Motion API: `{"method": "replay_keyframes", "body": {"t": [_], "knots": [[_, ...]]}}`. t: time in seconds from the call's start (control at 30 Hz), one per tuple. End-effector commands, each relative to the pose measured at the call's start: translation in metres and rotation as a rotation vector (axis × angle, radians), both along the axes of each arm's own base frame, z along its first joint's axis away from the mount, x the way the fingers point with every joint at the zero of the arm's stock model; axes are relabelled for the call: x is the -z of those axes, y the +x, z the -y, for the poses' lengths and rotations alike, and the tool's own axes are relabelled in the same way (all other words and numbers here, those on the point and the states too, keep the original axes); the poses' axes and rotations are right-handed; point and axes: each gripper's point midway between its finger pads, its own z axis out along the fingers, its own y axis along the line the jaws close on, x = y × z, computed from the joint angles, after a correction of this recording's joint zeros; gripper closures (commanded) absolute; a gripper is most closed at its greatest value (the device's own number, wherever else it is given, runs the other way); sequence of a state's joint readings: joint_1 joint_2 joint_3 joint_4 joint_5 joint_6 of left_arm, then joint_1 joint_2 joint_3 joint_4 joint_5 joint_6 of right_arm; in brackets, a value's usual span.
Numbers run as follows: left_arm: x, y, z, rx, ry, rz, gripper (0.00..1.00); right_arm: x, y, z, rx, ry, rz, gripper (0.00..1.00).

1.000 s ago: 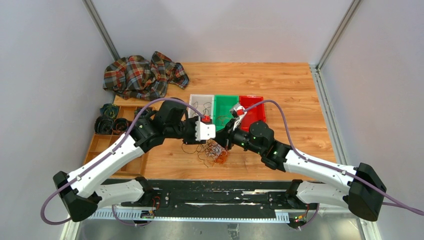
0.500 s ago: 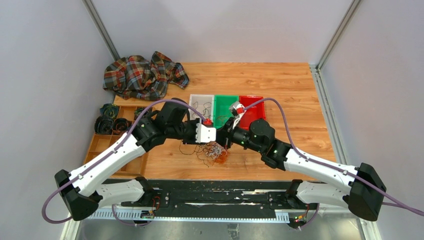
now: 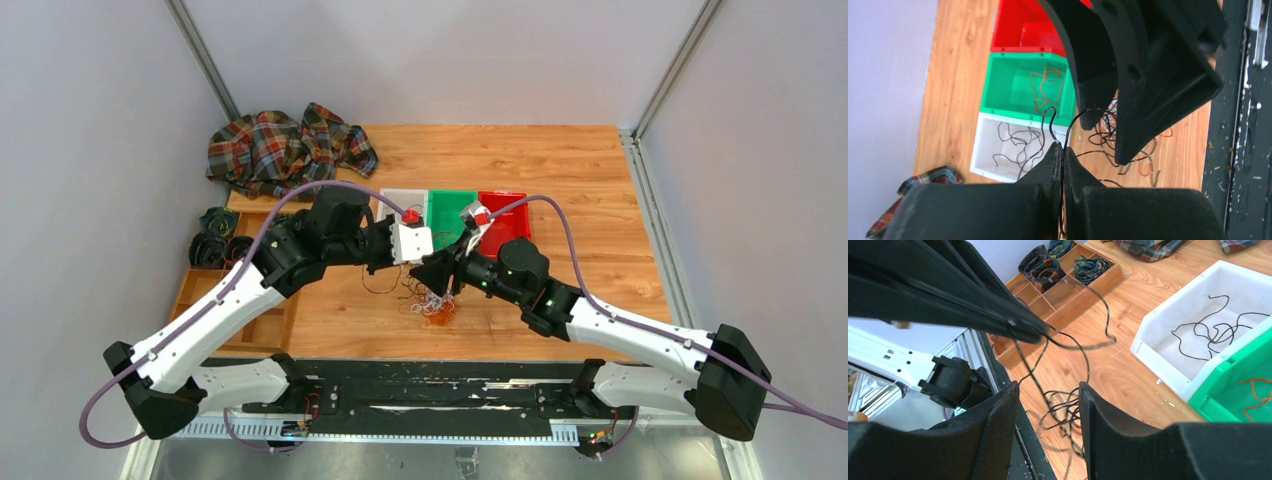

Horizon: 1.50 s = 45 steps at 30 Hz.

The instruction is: Untangle the cables

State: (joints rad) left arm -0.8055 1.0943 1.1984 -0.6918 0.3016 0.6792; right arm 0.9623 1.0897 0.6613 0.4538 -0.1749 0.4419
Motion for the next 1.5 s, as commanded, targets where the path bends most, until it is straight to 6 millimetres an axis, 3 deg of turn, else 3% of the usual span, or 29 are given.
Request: {"method": "replay_keyframes", "body": {"t": [0.0,0.3,0.47,0.73,1.0,1.23,1.47], "knots": [[-0.026,-0.008,0.006,-0.037,-0.076,-0.079,0.99,-0.003,0.01,-0.002,0.057,0.017,0.018,0.52],[-0.031,-0.032,0.005,0.04,-0.045,-0.186,1.0,-0.016,0.036,0.004,0.2,0.058,0.046,0.55],[-0.053,-0.038,0.01,0.076,-0.085,-0.185,1.0,0.012,0.035,-0.006,0.173,0.008,-0.005,0.57],[-0.128,-0.033,0.014,0.101,-0.194,-0.045,1.0,0.066,0.03,-0.007,0.168,-0.057,-0.097,0.6],[-0.191,-0.011,0.006,0.041,-0.243,0.17,1.0,0.112,0.016,-0.007,0.158,-0.124,-0.176,0.6],[-0.254,0.004,-0.004,-0.038,-0.343,0.339,1.0,0.141,-0.004,-0.011,0.128,-0.187,-0.211,0.6],[-0.31,0.015,-0.023,-0.126,-0.428,0.555,1.0,0.157,-0.01,-0.006,0.138,-0.211,-0.243,0.65]]}}
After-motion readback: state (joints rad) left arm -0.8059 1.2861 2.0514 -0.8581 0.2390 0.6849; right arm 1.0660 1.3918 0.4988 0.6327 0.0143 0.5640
